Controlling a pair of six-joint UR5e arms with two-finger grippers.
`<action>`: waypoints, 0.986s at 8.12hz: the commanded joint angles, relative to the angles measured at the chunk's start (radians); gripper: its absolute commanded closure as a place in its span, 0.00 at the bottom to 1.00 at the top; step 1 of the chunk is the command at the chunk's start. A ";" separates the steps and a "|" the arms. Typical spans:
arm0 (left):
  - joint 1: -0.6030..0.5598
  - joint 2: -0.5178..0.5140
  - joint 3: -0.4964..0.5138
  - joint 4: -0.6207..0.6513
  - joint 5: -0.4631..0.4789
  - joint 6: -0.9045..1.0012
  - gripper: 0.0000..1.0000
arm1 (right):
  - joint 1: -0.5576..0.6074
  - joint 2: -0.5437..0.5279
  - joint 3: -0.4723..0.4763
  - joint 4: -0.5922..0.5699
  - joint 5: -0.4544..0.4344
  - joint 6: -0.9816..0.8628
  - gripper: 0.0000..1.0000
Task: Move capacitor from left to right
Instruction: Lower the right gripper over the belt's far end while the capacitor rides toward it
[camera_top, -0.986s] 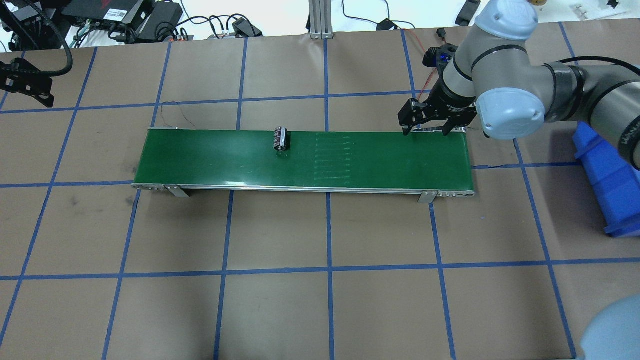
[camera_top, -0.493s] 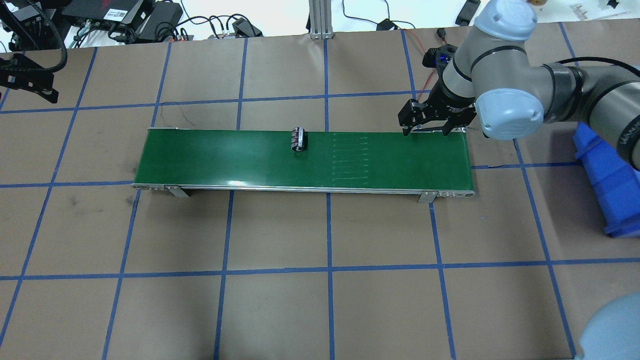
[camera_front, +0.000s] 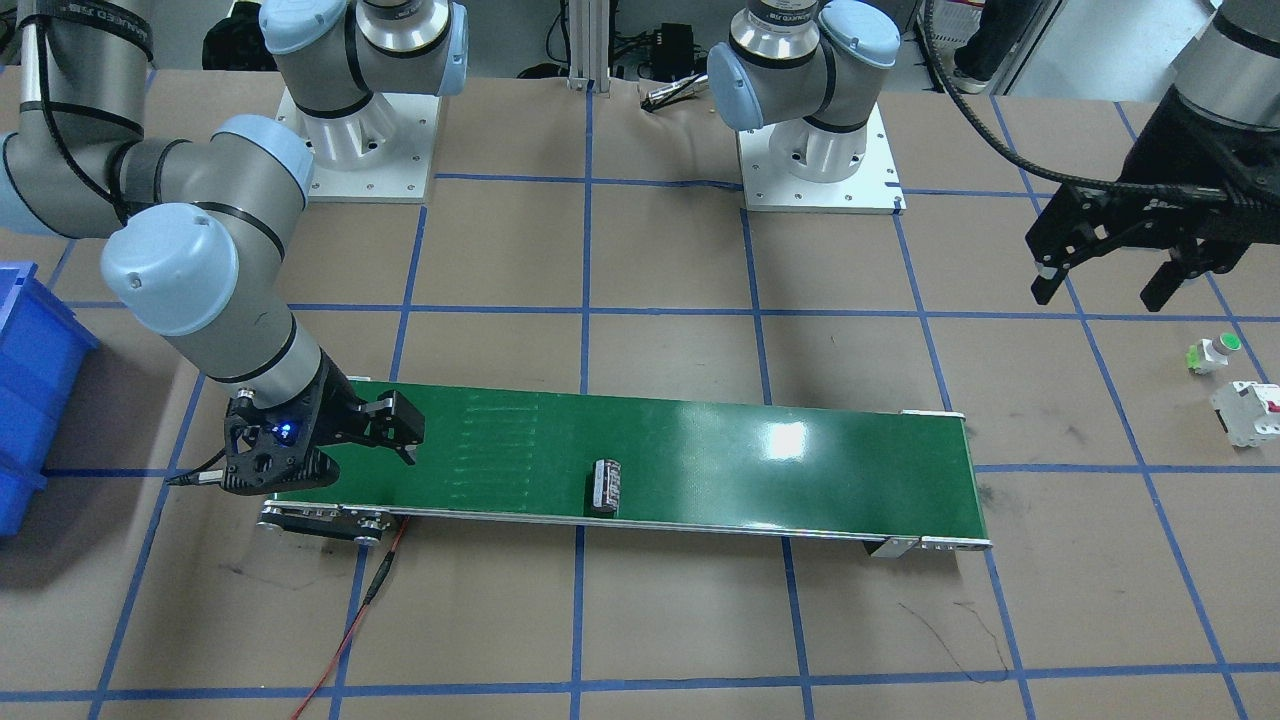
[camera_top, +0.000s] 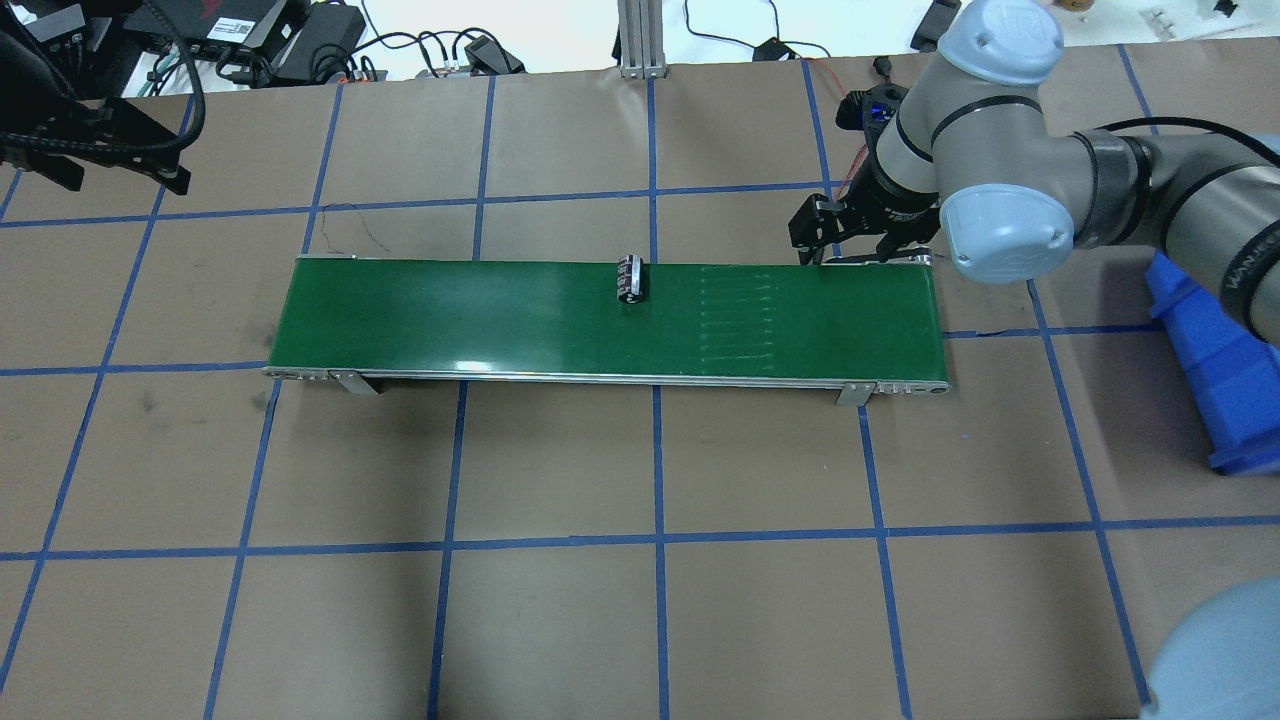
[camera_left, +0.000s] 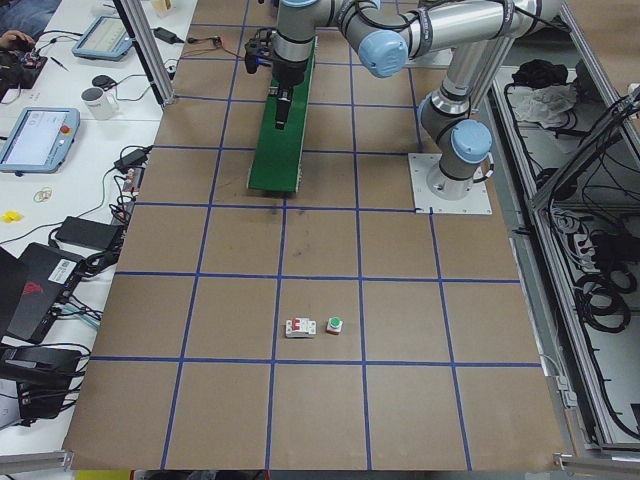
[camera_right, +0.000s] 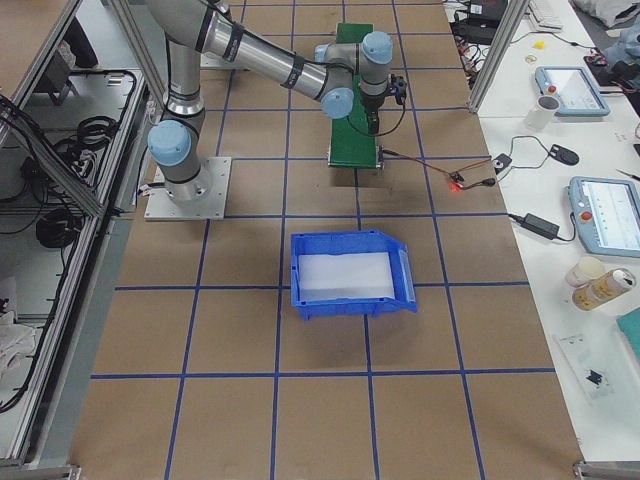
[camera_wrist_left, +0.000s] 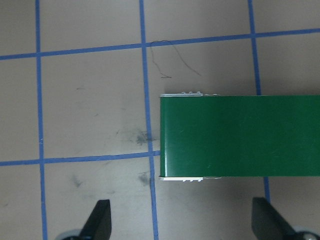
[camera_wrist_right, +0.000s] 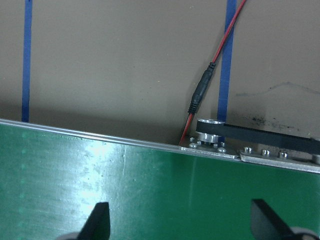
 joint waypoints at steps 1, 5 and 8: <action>-0.060 -0.008 0.006 0.011 0.065 0.004 0.00 | 0.001 0.014 0.000 -0.003 0.000 -0.003 0.00; -0.079 -0.006 0.005 0.008 0.092 0.007 0.00 | 0.015 0.022 0.000 -0.021 -0.002 0.010 0.00; -0.072 -0.002 0.005 0.017 0.130 0.139 0.00 | 0.032 0.031 -0.003 -0.032 -0.002 0.026 0.00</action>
